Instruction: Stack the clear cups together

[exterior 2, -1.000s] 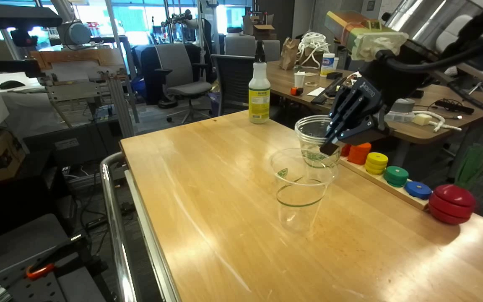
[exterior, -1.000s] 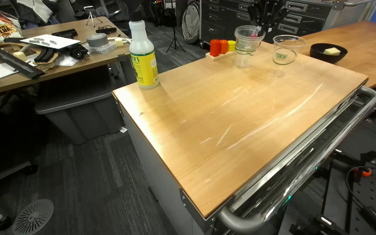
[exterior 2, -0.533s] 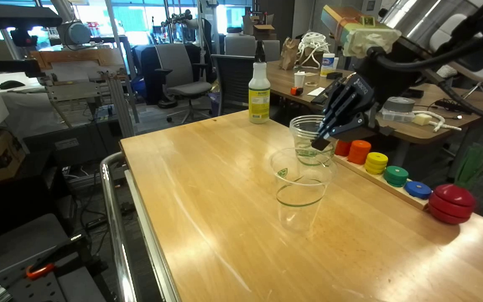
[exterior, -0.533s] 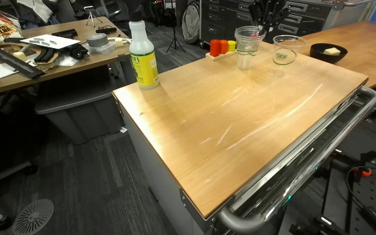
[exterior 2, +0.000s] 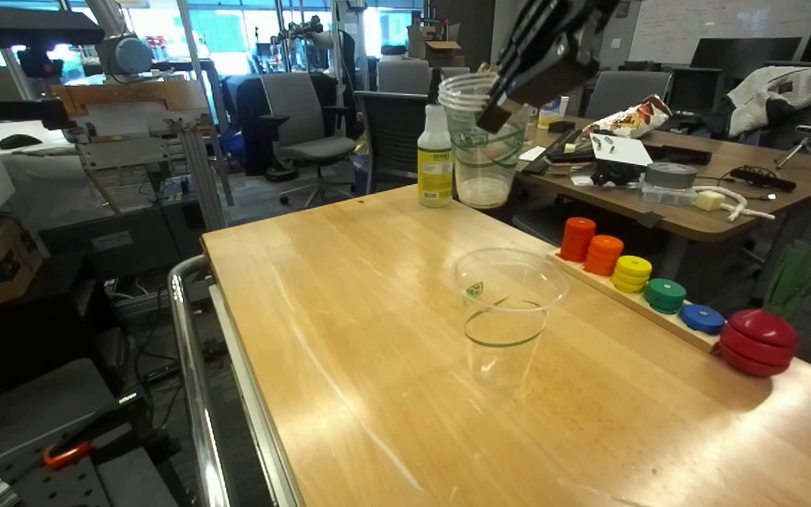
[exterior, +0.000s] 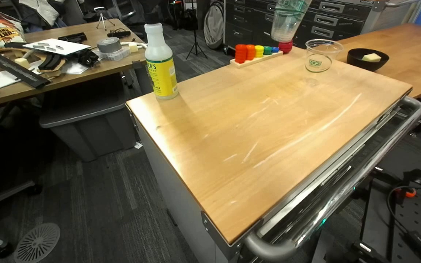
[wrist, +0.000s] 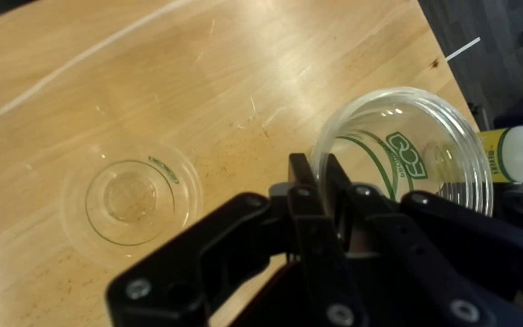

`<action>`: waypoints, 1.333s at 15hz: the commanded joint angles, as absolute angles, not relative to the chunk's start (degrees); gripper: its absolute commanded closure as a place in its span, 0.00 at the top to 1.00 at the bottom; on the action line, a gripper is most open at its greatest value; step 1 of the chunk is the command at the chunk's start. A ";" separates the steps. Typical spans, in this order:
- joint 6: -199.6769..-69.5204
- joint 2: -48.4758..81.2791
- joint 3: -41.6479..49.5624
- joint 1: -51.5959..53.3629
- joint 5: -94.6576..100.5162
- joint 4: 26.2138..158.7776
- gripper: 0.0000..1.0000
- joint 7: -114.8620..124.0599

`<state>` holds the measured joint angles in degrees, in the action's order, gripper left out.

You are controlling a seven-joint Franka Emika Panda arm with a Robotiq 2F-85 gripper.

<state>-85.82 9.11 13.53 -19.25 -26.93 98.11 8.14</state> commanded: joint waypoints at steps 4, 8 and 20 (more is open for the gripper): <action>-83.26 -8.12 16.01 -18.77 -18.15 110.53 0.03 10.23; -86.85 -9.33 17.58 -19.36 -18.17 113.16 0.03 10.43; -93.83 -0.33 20.61 -20.10 -19.47 112.27 0.03 11.25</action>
